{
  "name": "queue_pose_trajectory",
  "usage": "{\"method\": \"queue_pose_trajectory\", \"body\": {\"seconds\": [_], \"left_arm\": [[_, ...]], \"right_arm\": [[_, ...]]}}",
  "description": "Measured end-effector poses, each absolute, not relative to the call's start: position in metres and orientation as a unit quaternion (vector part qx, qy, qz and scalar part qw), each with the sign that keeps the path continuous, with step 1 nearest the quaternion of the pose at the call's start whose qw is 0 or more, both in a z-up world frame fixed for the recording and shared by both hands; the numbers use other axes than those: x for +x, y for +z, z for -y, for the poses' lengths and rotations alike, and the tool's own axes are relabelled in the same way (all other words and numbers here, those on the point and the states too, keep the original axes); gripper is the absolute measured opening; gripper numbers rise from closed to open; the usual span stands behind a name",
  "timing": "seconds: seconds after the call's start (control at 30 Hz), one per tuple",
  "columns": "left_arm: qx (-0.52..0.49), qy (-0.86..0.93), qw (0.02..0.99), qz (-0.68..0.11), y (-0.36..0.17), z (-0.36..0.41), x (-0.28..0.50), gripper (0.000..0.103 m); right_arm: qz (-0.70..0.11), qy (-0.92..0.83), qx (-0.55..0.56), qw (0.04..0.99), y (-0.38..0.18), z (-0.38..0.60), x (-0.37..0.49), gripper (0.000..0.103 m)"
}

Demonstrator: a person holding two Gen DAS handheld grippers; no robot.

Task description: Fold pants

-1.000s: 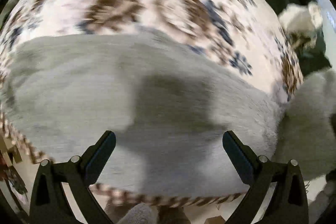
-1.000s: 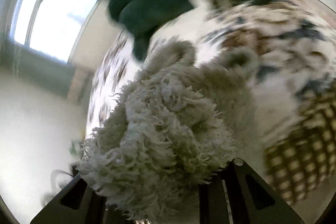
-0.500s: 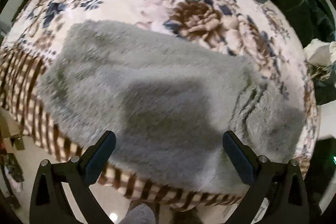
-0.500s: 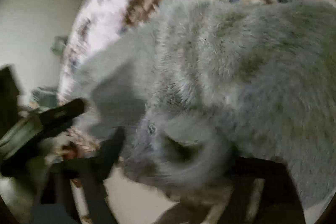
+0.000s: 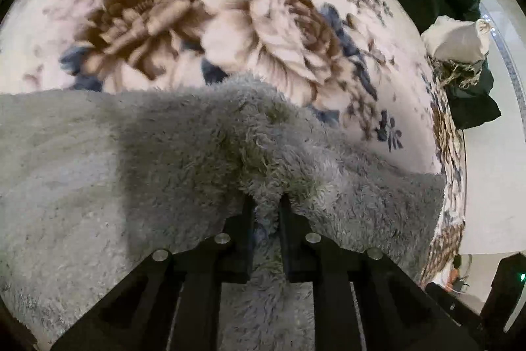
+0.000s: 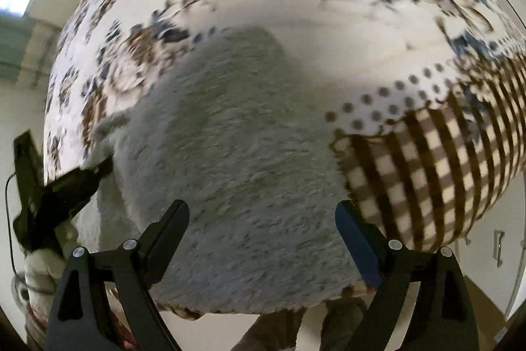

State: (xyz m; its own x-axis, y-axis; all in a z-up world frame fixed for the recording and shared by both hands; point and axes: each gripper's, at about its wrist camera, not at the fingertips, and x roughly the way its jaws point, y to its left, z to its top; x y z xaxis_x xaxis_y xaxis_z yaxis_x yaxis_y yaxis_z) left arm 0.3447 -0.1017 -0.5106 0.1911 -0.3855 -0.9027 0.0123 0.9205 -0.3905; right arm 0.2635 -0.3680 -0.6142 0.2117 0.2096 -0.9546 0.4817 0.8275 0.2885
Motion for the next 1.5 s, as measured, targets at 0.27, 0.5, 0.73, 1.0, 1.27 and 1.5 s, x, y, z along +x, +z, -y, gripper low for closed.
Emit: {"method": "queue_pose_trajectory", "body": {"seconds": [0.27,0.5,0.73,1.0,1.27,1.5], "left_arm": [[-0.172,-0.071,0.759,-0.624,-0.513,0.05,0.325,0.004],[-0.226,-0.046,0.761,-0.606,-0.491,0.01,0.297,0.035],[-0.291,0.056,0.76,-0.578,-0.474,-0.065,0.244,0.071],[-0.443,0.187,0.713,-0.511,-0.527,-0.17,0.2,0.071],[-0.496,0.188,0.731,-0.429,-0.563,-0.196,0.243,0.028],[-0.394,0.111,0.834,-0.369,-0.477,-0.16,0.248,0.011]], "right_arm": [[-0.642,-0.109,0.272,0.708,-0.625,0.349,0.267,0.092],[-0.641,-0.06,0.225,0.731,-0.602,0.301,0.281,0.092],[-0.658,0.021,0.17,0.733,-0.62,0.213,0.323,0.085],[-0.733,0.052,0.11,0.67,-0.642,0.167,0.339,0.086],[-0.724,-0.022,0.156,0.671,-0.636,0.206,0.339,0.086],[-0.708,-0.029,0.185,0.681,-0.641,0.217,0.325,0.086]]}}
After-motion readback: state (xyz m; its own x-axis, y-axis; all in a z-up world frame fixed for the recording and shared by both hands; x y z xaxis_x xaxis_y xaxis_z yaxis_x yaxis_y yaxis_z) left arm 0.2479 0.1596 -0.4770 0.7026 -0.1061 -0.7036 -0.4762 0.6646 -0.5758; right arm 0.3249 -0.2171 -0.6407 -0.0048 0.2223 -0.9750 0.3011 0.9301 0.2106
